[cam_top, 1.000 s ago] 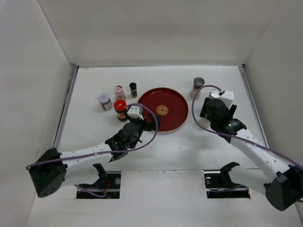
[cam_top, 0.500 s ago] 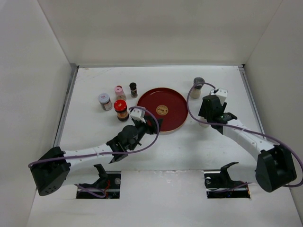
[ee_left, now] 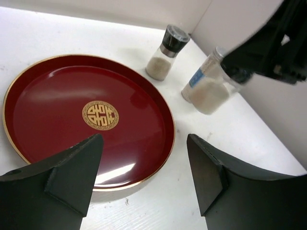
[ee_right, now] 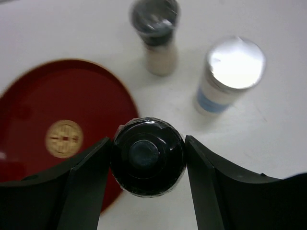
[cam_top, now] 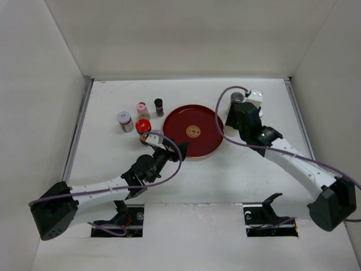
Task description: Organize the condiment bottles
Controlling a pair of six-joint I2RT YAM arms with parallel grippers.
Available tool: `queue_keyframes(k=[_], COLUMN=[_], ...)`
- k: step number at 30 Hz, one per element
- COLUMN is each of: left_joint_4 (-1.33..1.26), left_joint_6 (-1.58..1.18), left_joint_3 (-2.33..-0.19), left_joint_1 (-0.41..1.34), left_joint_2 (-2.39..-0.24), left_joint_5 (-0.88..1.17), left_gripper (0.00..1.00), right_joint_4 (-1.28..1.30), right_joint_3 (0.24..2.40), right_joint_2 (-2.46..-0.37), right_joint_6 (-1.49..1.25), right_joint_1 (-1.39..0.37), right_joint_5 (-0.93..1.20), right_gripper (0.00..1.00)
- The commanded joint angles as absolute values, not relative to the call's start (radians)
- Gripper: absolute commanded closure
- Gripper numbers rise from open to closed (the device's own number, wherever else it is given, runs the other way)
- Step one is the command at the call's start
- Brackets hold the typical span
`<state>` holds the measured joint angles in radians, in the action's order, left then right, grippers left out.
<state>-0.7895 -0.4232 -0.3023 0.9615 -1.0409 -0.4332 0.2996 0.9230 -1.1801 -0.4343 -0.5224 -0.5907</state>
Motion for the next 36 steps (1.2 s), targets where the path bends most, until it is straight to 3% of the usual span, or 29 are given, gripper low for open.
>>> queue_keyframes(k=[1, 11, 18, 20, 22, 24, 30, 36], left_joint_4=[-0.916, -0.917, -0.913, -0.913, -0.913, -0.911, -0.911, -0.913], left_joint_6=[-0.419, -0.426, -0.425, -0.425, -0.426, -0.426, -0.428, -0.434], left_joint_3=[-0.272, -0.216, -0.213, -0.215, -0.215, -0.215, -0.218, -0.219], left_joint_1=[0.949, 0.880, 0.874, 0.867, 0.860, 0.855, 0.854, 0.854], left_joint_2=[-0.996, -0.907, -0.908, -0.916, -0.923, -0.928, -0.937, -0.948], left_joint_5=[-0.426, -0.489, -0.494, -0.494, -0.497, -0.508, -0.512, -0.509], left_gripper=[0.31, 0.30, 0.30, 0.30, 0.30, 0.30, 0.30, 0.30], right_joint_4=[0.128, -0.005, -0.003, -0.005, -0.014, -0.015, 0.005, 0.106], right_joint_3=[1.083, 1.478, 1.626, 1.621, 1.599, 1.580, 1.508, 1.402], right_joint_2=[-1.297, -1.811, -2.003, -2.016, -2.008, -1.970, -1.761, -1.657], right_joint_6=[-0.400, -0.292, -0.244, -0.242, -0.245, -0.250, -0.241, -0.233], right_joint_1=[-0.564, -0.597, -0.597, -0.597, -0.597, -0.600, -0.588, -0.443], right_joint_5=[-0.545, -0.454, -0.463, -0.471, -0.476, -0.465, -0.451, -0.515], right_gripper=[0.56, 0.56, 0.55, 0.44, 0.23, 0.10, 0.02, 0.01])
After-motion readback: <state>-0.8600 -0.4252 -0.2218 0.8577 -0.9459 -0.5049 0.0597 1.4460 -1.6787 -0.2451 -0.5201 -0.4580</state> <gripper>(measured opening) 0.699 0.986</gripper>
